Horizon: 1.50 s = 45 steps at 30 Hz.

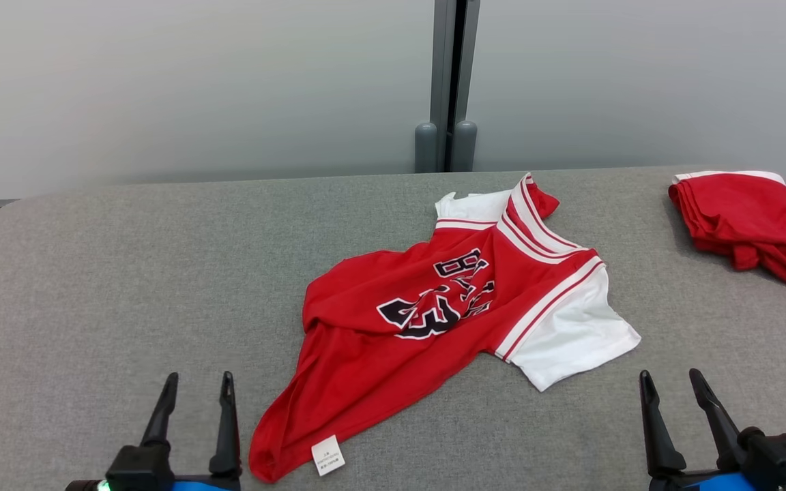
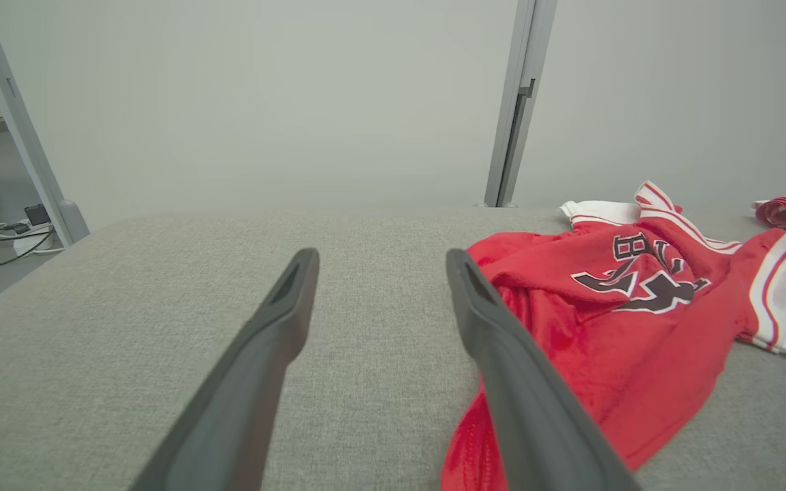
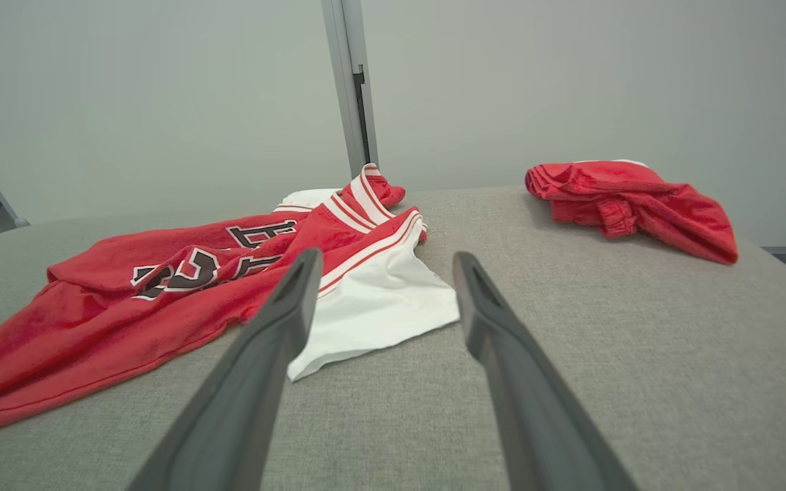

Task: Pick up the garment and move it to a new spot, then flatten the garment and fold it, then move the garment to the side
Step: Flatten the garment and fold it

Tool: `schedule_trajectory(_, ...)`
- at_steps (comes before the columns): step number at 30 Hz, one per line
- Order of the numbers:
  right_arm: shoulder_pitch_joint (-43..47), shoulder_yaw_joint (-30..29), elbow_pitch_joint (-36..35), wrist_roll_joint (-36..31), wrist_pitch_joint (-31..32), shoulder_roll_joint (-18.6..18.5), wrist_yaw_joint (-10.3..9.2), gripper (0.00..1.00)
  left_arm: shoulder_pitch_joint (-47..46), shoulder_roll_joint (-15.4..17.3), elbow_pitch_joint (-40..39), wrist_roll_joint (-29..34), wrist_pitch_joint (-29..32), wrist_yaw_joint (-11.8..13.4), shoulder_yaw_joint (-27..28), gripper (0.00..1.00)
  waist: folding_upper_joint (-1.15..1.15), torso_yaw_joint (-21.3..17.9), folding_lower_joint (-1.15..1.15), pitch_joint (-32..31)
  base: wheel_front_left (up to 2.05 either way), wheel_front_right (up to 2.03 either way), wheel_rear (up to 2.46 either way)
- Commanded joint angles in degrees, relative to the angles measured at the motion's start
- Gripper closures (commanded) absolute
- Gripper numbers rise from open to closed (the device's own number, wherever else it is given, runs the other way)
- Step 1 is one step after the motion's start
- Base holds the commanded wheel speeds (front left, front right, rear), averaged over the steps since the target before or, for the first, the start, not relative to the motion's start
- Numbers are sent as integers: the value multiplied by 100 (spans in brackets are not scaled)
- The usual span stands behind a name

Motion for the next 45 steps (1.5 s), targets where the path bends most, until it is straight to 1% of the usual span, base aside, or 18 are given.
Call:
schedule_trajectory(1, -101, -80, 90, -83, -27, 0, 2, 0, 45, -5, 57, 92, -15, -53, -143, 0, 0, 13, 0, 18, 0, 0, 0)
schedule_trajectory(5, -246, -183, 263, -182, -27, -13, 1, 0, 81, 19, 173, 189, -15, -111, -360, 0, 0, 27, 0, 41, 0, 0, 0)
schedule_trajectory(11, -653, -292, 720, -275, -27, -202, 1, 0, 116, 99, 463, 296, -15, -178, -837, 0, 0, 51, 0, 127, 0, 0, 0)
schedule_trajectory(18, -1278, -297, 1615, -358, -25, -443, 1, 0, 100, 175, 883, 257, -15, -207, -1285, 0, 0, 106, 0, 282, 0, 0, 0)
schedule_trajectory(32, -2169, -144, 3041, -377, -24, -714, 1, 0, -243, 239, 1492, 90, -14, -208, -1568, 0, 0, 247, 0, 623, 0, 0, 0)
schedule_trajectory(39, -2801, 117, 4095, -353, -24, -900, 1, 0, -705, 237, 1925, -106, -13, -209, -1894, 0, 0, 289, 0, 818, 0, 0, 0)
schedule_trajectory(45, -3060, 268, 4487, -280, -24, -958, 1, 0, -889, 252, 2027, -253, 0, -209, -2055, 0, 0, 324, 0, 918, 0, 0, 0)
